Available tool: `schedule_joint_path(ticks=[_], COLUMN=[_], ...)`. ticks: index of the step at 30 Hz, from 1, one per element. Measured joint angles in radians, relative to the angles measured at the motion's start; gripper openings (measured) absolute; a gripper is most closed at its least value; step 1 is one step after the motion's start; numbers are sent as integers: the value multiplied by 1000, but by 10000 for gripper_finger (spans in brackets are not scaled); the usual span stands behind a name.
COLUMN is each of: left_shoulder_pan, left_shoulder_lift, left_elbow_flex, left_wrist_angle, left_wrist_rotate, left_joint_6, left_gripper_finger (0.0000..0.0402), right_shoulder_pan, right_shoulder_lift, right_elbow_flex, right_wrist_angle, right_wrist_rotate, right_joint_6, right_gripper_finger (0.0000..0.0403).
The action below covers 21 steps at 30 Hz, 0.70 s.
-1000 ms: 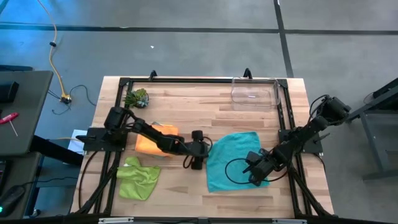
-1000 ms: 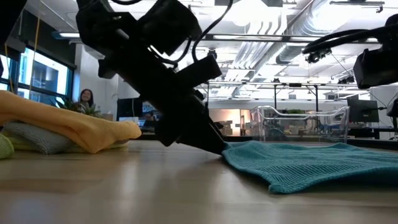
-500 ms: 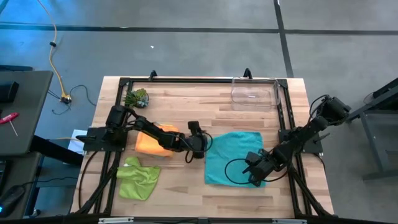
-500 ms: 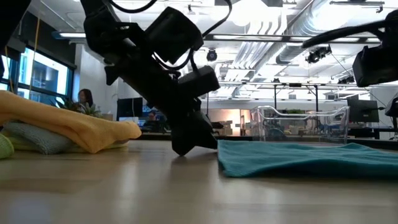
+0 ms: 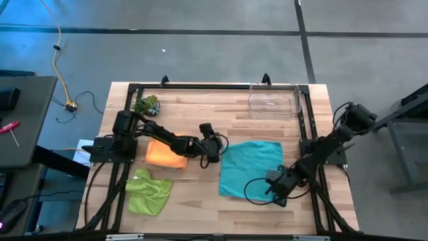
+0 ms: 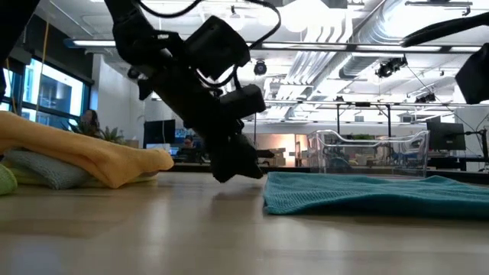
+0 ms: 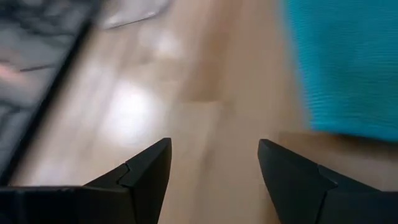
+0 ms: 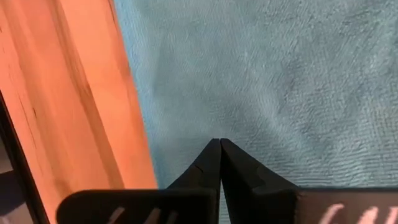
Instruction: Fold microfiber towels
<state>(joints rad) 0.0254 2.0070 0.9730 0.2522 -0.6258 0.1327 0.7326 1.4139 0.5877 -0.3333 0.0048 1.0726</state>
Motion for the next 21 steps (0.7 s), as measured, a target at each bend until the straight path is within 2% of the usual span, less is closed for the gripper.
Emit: schedule_joint_path(ticks=[2, 3, 7, 11, 17, 21], left_shoulder_pan=[5, 9, 65, 126, 167, 165], left_shoulder_lift=[-17, -19, -23, -11, -2, 13], left_elbow_flex=[2, 2, 4, 4, 3, 0], left_wrist_angle=[-60, -75, -77, -35, -7, 104], left_wrist_rotate=[126, 157, 395, 542, 655, 664], left_joint_6=[-4, -10, -45, -74, 53, 125], left_gripper_finger=[230, 229, 229, 229, 229, 229], right_shoulder_pan=[8, 9, 9, 7, 7, 7], right_shoulder_lift=[0, 0, 0, 0, 1, 1], right_elbow_flex=[0, 0, 0, 0, 0, 0], right_wrist_angle=[-3, -4, -5, -1, 4, 6], right_wrist_rotate=[8, 12, 16, 32, 42, 52], right_joint_6=[0, 0, 0, 0, 0, -24], right_gripper_finger=[0, 0, 0, 0, 0, 0])
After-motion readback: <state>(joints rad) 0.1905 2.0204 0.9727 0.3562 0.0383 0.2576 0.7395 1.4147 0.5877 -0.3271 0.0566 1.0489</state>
